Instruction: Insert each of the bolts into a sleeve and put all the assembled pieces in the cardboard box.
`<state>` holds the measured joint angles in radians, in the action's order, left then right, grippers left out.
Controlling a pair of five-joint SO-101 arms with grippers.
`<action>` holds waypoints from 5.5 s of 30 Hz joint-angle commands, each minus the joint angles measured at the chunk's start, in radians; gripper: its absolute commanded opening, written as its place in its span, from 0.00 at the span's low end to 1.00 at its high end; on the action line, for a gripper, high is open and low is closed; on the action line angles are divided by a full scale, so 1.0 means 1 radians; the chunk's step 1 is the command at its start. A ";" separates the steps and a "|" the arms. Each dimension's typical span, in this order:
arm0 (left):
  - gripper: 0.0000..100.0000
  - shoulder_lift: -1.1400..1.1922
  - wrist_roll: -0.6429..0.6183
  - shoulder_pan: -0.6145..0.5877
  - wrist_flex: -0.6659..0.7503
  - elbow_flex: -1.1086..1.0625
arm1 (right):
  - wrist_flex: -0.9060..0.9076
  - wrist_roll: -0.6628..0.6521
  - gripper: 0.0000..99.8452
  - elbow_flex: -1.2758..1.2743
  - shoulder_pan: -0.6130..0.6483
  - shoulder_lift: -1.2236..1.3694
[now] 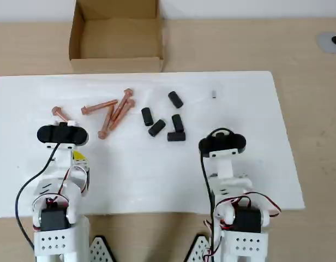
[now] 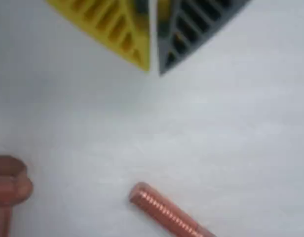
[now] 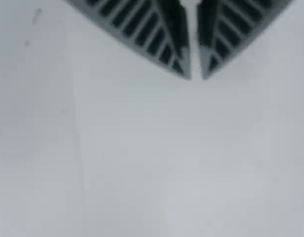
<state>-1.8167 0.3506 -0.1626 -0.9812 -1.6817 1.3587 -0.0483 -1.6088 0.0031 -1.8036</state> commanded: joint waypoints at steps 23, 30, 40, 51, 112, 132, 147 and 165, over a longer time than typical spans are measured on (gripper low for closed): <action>0.16 0.005 -0.157 -0.149 -0.074 0.229 | -0.018 -0.006 0.01 -0.001 -0.010 -0.117; 0.16 0.354 -0.167 -0.158 -0.110 0.542 | -0.018 -0.011 0.01 0.107 -0.010 -0.110; 0.16 1.276 -0.474 -0.158 -0.316 1.257 | -0.043 -0.044 0.01 0.278 -0.012 -0.070; 0.16 1.647 -0.631 -0.163 -0.318 1.524 | -0.104 0.075 0.01 0.785 -0.012 0.719; 0.16 1.917 -0.806 -0.152 0.011 1.398 | 0.083 -0.256 0.01 1.403 0.271 1.460; 0.16 2.112 -0.806 -0.152 0.014 1.464 | 0.112 -0.258 0.01 1.405 0.266 1.460; 0.02 2.127 -0.801 -0.157 0.009 1.468 | 0.112 -0.258 0.01 1.403 0.266 1.460; 0.00 1.840 -0.621 -0.149 -0.448 1.863 | 0.104 -0.256 0.01 1.402 0.271 1.468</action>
<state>0.1381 -0.3337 -0.3145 -1.3433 0.0598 1.4661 -0.2984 -0.2094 0.2593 -0.3368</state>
